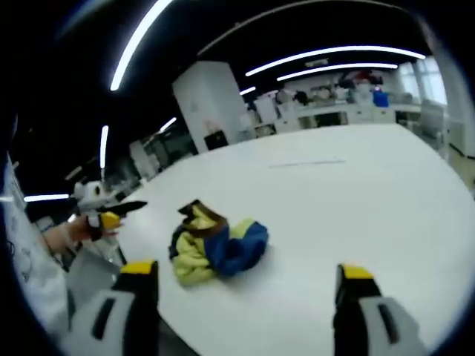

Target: Fold the garment on the visible template until the final outline fits inside the template.

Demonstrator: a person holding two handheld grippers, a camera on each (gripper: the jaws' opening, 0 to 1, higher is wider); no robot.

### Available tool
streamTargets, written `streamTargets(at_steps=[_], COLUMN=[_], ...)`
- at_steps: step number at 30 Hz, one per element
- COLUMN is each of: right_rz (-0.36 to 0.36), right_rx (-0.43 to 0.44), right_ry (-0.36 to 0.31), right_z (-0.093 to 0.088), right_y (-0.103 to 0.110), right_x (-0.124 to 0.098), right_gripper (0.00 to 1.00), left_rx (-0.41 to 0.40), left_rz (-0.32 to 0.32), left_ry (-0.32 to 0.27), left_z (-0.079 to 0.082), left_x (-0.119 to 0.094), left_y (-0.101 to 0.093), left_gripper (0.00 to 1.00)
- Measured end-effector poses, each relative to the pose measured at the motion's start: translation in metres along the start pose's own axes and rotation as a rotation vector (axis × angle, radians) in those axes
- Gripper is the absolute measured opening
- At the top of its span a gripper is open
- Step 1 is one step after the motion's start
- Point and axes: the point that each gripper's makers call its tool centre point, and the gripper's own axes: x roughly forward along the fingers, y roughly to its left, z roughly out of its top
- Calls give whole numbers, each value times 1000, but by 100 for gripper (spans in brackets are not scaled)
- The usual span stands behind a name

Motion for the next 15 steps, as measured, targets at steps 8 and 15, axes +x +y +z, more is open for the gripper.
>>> streamTargets(at_steps=[8, 15], right_rz=[-1, 5], right_rx=[-3, -6], right_ry=[2, 11], right_z=[1, -1], right_y=[-2, -1], right_x=[1, 4], right_gripper=[99, 99], left_rx=[-3, -1], left_rz=[-2, -1], left_ry=[2, -1], left_z=[1, 2], left_x=[0, -1], left_y=[-2, 2], left_gripper=[95, 95])
